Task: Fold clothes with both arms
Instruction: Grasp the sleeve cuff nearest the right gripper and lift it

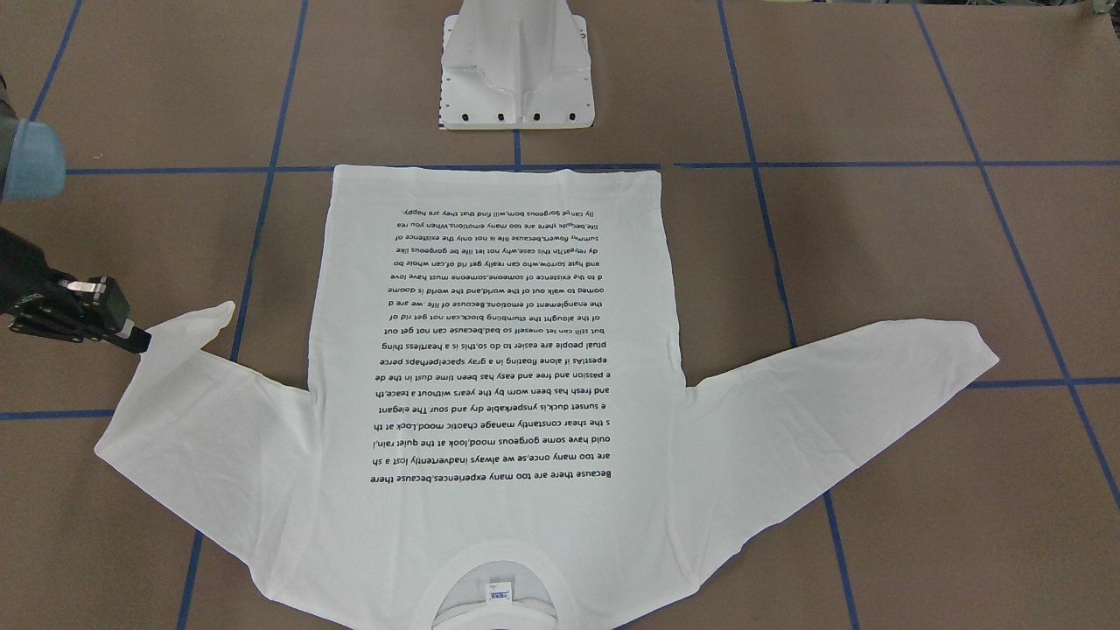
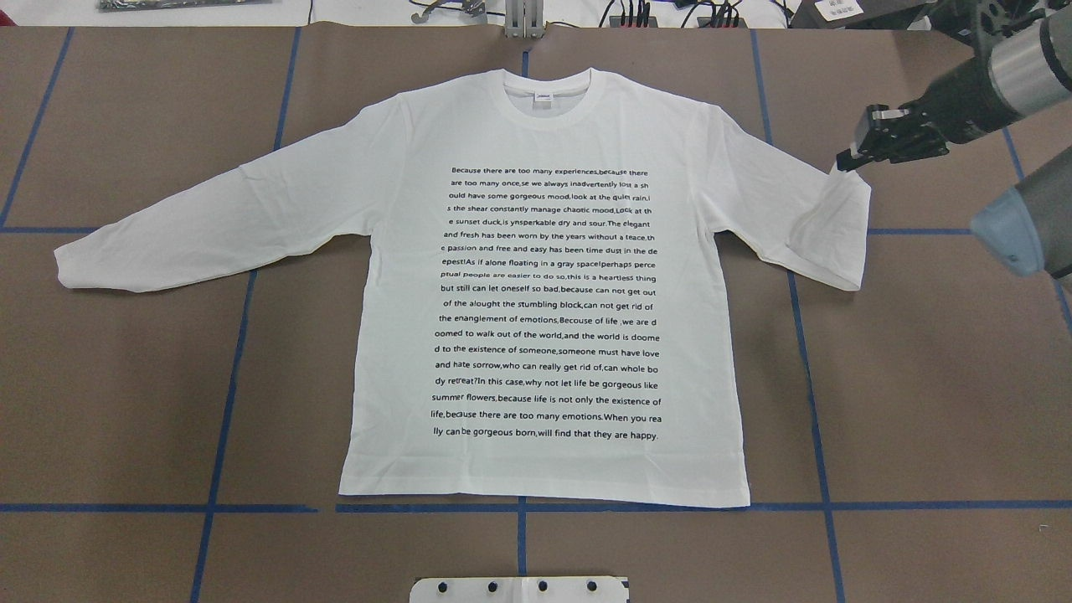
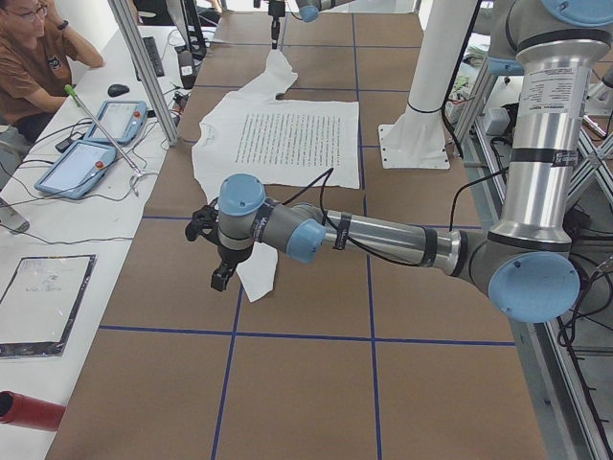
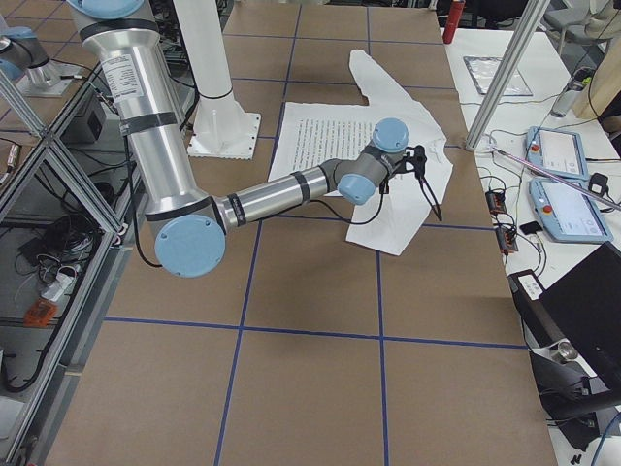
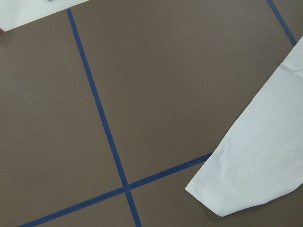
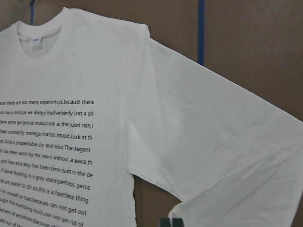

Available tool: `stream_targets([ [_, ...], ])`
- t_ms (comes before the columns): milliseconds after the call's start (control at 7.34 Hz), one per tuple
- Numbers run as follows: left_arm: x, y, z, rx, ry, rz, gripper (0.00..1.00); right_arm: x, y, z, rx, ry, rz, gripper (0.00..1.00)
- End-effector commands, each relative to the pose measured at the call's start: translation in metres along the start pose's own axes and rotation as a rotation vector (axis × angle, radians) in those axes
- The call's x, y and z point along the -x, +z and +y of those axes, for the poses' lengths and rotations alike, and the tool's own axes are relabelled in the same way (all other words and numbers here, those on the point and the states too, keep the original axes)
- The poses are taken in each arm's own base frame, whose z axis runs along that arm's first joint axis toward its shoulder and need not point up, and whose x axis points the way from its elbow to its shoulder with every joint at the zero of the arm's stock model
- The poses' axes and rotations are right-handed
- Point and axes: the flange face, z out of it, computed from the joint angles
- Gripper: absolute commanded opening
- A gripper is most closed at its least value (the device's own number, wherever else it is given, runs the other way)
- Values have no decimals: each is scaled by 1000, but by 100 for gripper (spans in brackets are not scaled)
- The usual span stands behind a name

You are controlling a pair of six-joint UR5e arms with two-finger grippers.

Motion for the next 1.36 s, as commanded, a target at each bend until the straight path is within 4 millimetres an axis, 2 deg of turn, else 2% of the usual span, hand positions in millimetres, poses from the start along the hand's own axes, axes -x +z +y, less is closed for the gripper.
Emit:
stream_targets([
  [0, 1, 1, 2, 4, -9, -1, 99, 116, 29, -11, -87, -34, -40, 0],
  [273, 3, 3, 3, 8, -13, -1, 99, 210, 37, -15, -177, -47, -94, 0],
  [409, 5, 1, 3, 5, -17, -3, 99, 248, 48, -8, -211, -73, -111, 0],
  [545, 7, 0, 4, 5, -21, -4, 99, 287, 68, -1, -245, -99, -117, 0],
  [681, 9, 1, 5, 6, -24, -7, 100, 327, 99, 4, -251, -115, -115, 0],
  [818, 11, 3, 6, 11, -28, -7, 99, 356, 127, 15, -256, -128, -106, 0],
  [954, 11, 3, 6, 9, -27, -7, 99, 377, 147, 23, -237, -143, -102, 0],
  [1227, 13, 1, 6, 7, -30, -9, 99, 405, 190, 24, -209, -159, -63, 0],
])
